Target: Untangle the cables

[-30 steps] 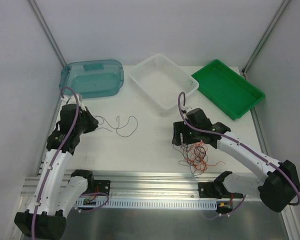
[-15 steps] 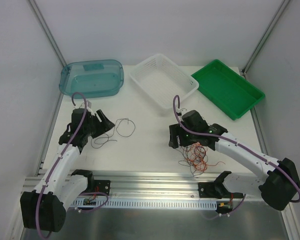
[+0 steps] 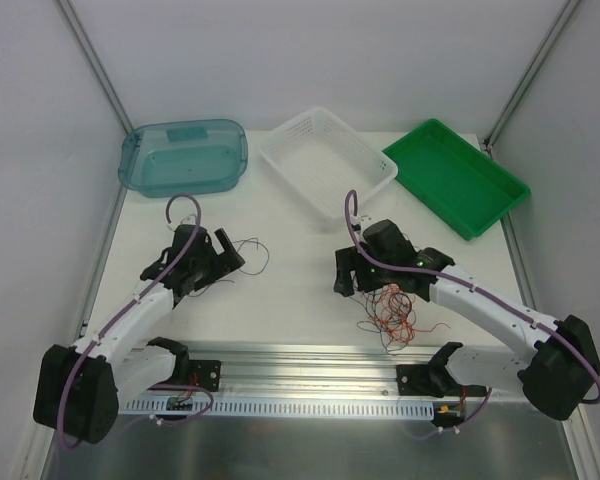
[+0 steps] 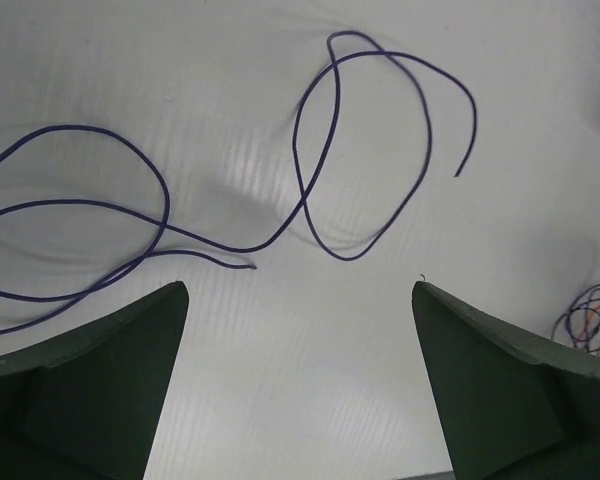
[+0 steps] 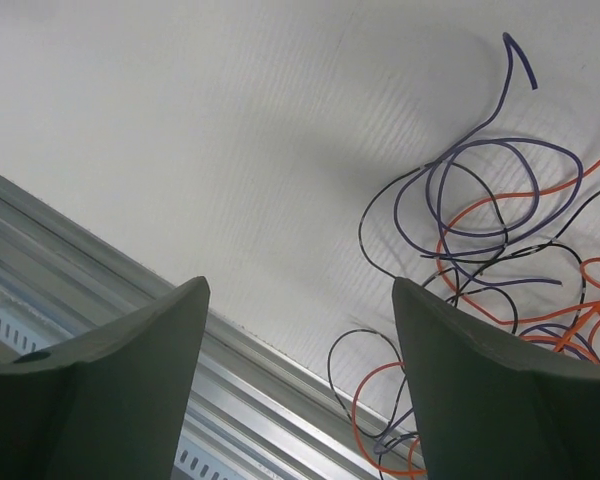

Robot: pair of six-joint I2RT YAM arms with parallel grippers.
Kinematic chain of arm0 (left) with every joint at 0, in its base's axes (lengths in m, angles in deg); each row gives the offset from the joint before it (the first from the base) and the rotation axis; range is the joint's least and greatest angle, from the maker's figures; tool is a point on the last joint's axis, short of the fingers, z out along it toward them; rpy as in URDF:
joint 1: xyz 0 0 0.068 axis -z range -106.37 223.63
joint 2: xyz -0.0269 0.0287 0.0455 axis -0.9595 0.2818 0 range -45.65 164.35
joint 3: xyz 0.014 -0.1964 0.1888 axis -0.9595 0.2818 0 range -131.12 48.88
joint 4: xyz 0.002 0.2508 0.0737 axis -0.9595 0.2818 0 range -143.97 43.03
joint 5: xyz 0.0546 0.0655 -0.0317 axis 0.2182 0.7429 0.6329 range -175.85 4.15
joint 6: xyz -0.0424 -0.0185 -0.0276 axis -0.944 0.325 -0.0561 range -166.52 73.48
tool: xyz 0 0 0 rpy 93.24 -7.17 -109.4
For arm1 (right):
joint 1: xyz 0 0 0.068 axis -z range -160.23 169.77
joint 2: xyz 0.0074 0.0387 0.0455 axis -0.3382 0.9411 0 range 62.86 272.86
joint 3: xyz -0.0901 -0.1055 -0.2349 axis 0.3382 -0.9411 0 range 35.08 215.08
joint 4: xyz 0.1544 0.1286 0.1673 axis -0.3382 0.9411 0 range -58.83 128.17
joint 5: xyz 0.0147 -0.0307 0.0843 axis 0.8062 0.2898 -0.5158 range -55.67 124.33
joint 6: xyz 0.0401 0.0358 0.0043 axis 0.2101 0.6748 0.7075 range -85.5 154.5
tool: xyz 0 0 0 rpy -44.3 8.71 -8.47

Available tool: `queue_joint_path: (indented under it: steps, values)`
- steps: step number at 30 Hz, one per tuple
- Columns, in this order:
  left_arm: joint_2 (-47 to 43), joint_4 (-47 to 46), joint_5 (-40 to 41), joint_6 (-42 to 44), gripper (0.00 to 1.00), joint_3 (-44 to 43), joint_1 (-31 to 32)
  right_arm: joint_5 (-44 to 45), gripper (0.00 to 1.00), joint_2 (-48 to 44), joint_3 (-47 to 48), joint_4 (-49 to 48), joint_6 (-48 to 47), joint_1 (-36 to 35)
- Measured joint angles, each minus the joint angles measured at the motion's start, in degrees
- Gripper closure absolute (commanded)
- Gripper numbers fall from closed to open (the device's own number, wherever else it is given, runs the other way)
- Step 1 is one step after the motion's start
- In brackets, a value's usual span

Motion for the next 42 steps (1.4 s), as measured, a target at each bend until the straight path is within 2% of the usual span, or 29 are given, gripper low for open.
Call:
queue_joint_path:
  steps: [6,8,16,20,21,23,24,27,28,30,38,42]
  values:
    - [10.10,0.07,9.46,-3.10,0.07,-2.71,5.46,-0.96,0.01,-0.02,-0.46,-0.61,-0.13,-0.48]
    - [12.26,0.09,12.41,-4.15,0.08,-3.61,6.01,-1.11,0.03,-0.13,-1.09,-0.85,-0.11,-0.72]
    - [21.51,0.09,19.58,-6.99,0.12,-8.22,8.59,-2.40,0.03,-1.53,-3.13,-1.40,-0.22,-0.85]
    - [24.44,0.35,21.64,-8.59,0.23,-8.83,9.16,-3.37,0.03,-2.62,-3.65,-1.70,-0.26,-0.87]
    - [24.85,0.57,22.23,-9.18,0.31,-9.14,9.40,-3.63,0.03,-2.95,-3.67,-1.79,-0.35,-0.87]
    - [25.53,0.96,22.62,-10.21,0.40,-9.35,9.73,-3.96,0.03,-3.65,-3.76,-2.05,-0.50,-0.87]
    - [25.90,1.29,23.15,-10.56,0.51,-9.40,9.94,-4.00,0.03,-3.93,-3.78,-2.08,-0.61,-0.87]
    - [26.71,2.27,24.17,-11.26,0.71,-9.84,10.51,-3.98,0.03,-4.52,-3.78,-2.12,-1.07,-0.90]
    - [26.91,2.62,24.44,-11.52,0.85,-9.99,10.54,-3.98,0.03,-4.59,-3.80,-2.14,-1.18,-0.92]
    - [27.04,3.13,24.52,-12.11,0.99,-10.08,10.51,-3.98,0.03,-4.61,-3.87,-2.14,-1.38,-0.92]
    - [25.83,6.27,23.54,-10.38,1.00,-11.17,10.54,-3.96,0.03,-5.25,-4.33,-1.97,-1.84,-1.01]
    - [20.94,11.45,23.04,-7.15,1.00,-16.35,10.54,-3.80,0.03,-5.92,-4.31,-1.36,-2.14,-1.03]
